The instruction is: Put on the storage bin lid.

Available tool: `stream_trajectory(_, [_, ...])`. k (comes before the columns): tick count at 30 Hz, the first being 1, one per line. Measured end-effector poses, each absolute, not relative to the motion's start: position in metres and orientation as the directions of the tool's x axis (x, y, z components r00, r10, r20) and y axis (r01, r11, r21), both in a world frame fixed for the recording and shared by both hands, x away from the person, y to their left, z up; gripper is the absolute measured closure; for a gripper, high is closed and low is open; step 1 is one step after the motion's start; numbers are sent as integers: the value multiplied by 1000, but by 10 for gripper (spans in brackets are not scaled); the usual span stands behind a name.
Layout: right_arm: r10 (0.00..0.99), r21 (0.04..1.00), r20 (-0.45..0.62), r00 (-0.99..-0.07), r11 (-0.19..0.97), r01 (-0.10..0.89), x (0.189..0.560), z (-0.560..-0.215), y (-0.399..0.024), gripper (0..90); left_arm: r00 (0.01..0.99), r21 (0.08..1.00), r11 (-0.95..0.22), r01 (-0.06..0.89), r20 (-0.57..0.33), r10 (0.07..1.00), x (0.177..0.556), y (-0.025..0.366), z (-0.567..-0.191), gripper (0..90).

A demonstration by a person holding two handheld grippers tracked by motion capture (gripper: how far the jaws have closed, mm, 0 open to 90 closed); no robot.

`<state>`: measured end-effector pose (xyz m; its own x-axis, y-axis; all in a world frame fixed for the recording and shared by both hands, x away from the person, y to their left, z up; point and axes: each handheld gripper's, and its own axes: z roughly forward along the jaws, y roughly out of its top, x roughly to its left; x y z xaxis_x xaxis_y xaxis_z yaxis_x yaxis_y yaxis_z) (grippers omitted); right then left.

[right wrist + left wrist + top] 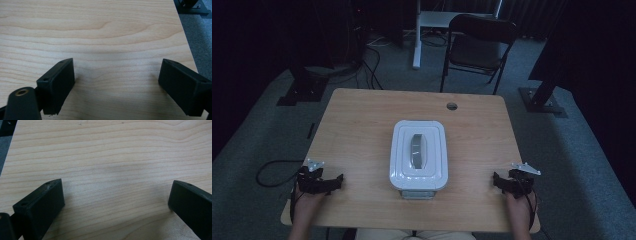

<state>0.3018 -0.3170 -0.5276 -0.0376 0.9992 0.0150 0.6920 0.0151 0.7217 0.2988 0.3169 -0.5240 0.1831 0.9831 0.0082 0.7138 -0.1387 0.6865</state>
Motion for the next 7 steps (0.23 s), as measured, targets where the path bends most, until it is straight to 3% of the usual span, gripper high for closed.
stream_trajectory(7, [999, 722, 16, -37, 14, 692, 302, -528, -317, 131, 182, 687, -137, 714, 8, 983, 299, 317, -524, 10])
